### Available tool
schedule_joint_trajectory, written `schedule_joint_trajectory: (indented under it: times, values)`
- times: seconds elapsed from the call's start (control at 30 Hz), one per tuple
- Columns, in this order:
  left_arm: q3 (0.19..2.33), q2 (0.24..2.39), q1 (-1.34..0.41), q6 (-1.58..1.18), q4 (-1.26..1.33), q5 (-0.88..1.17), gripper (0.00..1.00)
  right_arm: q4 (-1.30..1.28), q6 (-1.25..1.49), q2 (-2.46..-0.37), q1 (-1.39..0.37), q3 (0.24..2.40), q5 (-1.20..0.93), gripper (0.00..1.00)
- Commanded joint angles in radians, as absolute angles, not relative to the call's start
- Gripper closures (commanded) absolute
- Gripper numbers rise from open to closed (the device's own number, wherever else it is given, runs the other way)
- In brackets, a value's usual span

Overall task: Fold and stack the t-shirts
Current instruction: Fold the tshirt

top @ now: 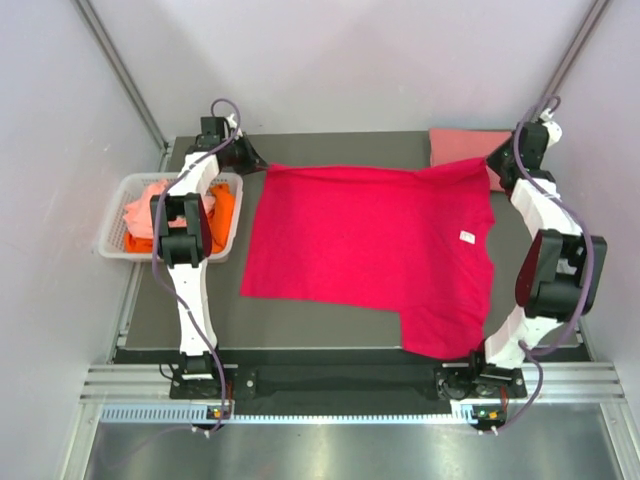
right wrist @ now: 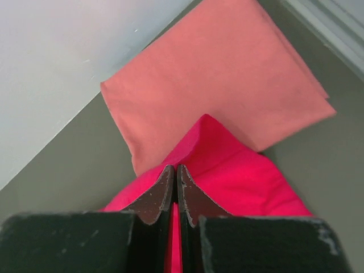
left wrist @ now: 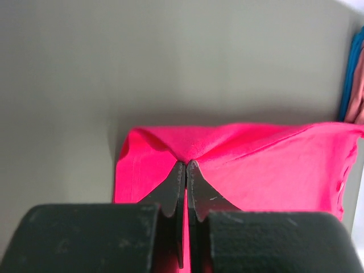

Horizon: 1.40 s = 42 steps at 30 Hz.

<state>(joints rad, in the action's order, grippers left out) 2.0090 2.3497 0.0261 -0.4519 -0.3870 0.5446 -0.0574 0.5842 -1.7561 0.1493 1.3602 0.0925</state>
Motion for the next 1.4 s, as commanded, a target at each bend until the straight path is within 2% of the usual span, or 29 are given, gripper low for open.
schedule_joint_trajectory:
  times: [0.0, 0.47, 0.67, 0.87, 1.07, 1.37]
  values:
    - [2.048, 2.307, 0.048, -0.38, -0.555, 0.525, 1.0, -0.161, 0.609, -1.637, 0.184, 1.33, 0.127, 1.0]
    - [1.965, 2.191, 0.048, -0.348, -0.621, 0.508, 1.0, -0.285, 0.612, -1.379, 0.207, 1.105, 0.071, 1.0]
    - [1.953, 2.172, 0.048, -0.413, -0.522, 0.634, 1.0, -0.291, 0.601, -1.374, 0.209, 1.115, 0.074, 1.0]
    - [1.974, 2.137, 0.043, -0.414, -0.636, 0.525, 1.0, -0.368, 0.591, -1.365, 0.218, 1.13, 0.106, 1.0]
    - [1.936, 2.112, 0.032, -0.362, -0.781, 0.407, 1.0, -0.644, 0.591, -1.361, 0.235, 1.172, 0.173, 1.0]
    - [1.858, 2.089, -0.038, -0.341, -0.839, 0.33, 1.0, -0.549, 0.636, -1.227, 0.241, 0.954, 0.195, 1.0]
